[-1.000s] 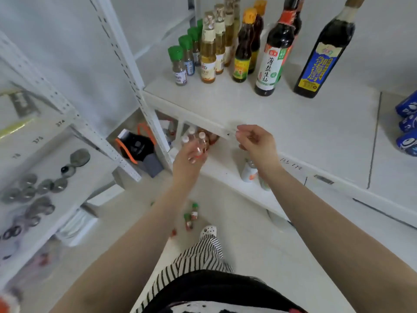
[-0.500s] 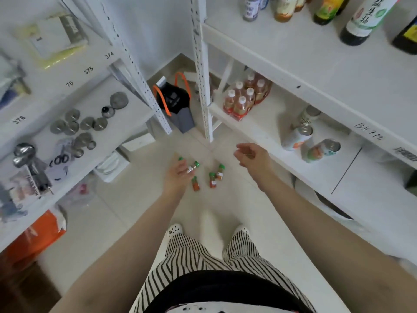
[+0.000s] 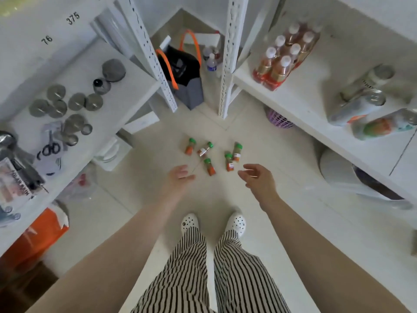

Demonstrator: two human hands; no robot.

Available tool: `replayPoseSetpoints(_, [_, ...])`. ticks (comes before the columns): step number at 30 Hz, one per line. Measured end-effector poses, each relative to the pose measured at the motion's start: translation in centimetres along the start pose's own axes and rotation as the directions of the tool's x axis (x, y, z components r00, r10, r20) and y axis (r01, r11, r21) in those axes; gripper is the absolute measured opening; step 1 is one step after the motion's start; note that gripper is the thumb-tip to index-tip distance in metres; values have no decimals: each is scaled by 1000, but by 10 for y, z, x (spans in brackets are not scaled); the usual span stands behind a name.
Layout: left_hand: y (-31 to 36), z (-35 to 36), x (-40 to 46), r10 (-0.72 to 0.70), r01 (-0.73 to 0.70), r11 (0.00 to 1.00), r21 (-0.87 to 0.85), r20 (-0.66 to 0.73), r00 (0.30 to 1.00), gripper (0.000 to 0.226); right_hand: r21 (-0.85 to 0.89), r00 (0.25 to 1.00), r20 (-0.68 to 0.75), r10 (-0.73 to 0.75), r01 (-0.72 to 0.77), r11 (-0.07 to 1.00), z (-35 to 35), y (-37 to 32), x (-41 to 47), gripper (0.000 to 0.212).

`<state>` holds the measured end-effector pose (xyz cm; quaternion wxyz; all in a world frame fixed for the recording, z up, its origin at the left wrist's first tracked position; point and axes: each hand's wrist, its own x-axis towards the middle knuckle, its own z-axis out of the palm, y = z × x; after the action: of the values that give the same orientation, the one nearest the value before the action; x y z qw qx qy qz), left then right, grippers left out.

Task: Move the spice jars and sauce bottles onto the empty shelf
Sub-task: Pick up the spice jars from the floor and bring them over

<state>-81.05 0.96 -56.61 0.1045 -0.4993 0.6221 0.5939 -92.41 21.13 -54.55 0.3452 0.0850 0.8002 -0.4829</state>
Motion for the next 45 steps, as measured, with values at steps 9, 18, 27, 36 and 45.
replayPoseSetpoints(9, [-107, 62, 144, -110, 114, 990, 83, -51, 993, 48, -36, 983, -70, 167, -170, 985, 43, 134, 153, 38])
replayPoseSetpoints(18, [-203, 156, 302, -165, 166, 985, 52, -20, 986, 48, -53, 965, -132, 228, -237, 970, 95, 269, 311, 43])
replayPoseSetpoints(27, [-275, 216, 413, -205, 216, 974, 64, -146, 968, 63, -16, 959, -141, 246, -251, 968, 147, 346, 413, 49])
replayPoseSetpoints(36, [-301, 239, 461, -159, 177, 981, 84, -189, 969, 56, -93, 960, -212, 185, -208, 974, 173, 366, 457, 42])
replayPoseSetpoints(45, [-260, 200, 397, -230, 223, 970, -92, -73, 971, 29, 35, 928, -54, 368, -366, 930, 168, 330, 384, 36])
